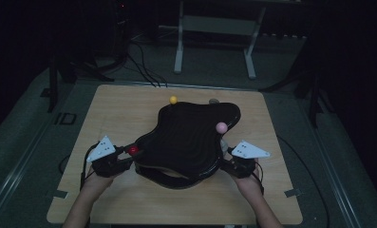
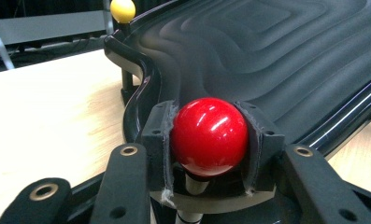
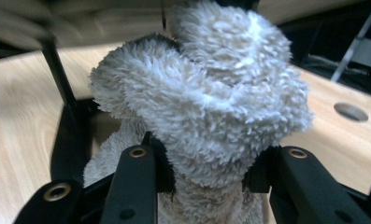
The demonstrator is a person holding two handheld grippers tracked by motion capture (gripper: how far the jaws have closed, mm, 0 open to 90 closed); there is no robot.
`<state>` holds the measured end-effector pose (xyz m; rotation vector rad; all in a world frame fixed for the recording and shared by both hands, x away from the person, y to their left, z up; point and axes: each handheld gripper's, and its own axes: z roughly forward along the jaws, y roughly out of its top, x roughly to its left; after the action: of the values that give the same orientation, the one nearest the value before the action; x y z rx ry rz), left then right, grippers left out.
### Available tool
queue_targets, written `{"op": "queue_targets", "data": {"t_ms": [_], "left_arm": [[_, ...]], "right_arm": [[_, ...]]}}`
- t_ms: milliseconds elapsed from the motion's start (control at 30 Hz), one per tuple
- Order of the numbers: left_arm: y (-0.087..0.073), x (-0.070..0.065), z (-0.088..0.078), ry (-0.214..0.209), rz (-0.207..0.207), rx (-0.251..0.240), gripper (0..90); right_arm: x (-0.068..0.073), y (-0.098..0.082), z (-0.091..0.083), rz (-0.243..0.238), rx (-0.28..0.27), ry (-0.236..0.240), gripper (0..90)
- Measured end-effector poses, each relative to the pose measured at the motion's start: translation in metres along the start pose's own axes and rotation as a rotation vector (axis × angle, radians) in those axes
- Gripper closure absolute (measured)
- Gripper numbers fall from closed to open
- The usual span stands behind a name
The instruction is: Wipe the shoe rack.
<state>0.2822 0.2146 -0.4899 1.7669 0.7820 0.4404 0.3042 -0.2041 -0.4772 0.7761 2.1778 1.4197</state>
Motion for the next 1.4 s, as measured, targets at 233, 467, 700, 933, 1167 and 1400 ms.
{"op": "queue_targets", "data": {"t_ms": [233, 467, 700, 933, 1167, 1400], "left_arm": [[-0.001, 0.001, 0.0, -0.007, -0.004, -0.005, 59.8], [-0.001, 0.001, 0.0, -0.006, -0.009, -0.011, 59.7], [-0.001, 0.0, 0.0, 0.004, -0.003, -0.006, 59.7], [0.0, -0.001, -0.001, 0.009, 0.0, 0.001, 59.7], [0.0, 0.001, 0.0, 0.003, -0.01, -0.007, 59.7], [0.0, 0.001, 0.001, 0.003, -0.01, -0.005, 59.7]], "right_arm": [[0.0, -0.041, 0.023, 0.034, 0.107, 0.014, 63.8], [-0.001, -0.053, 0.03, 0.033, 0.166, 0.025, 62.3], [-0.007, -0.05, 0.024, 0.031, 0.183, 0.066, 60.6], [-0.015, -0.052, 0.009, 0.025, 0.205, 0.079, 65.1], [-0.037, -0.054, -0.016, 0.074, 0.186, -0.025, 68.6], [-0.068, -0.012, -0.062, 0.089, 0.044, -0.186, 68.5]]}}
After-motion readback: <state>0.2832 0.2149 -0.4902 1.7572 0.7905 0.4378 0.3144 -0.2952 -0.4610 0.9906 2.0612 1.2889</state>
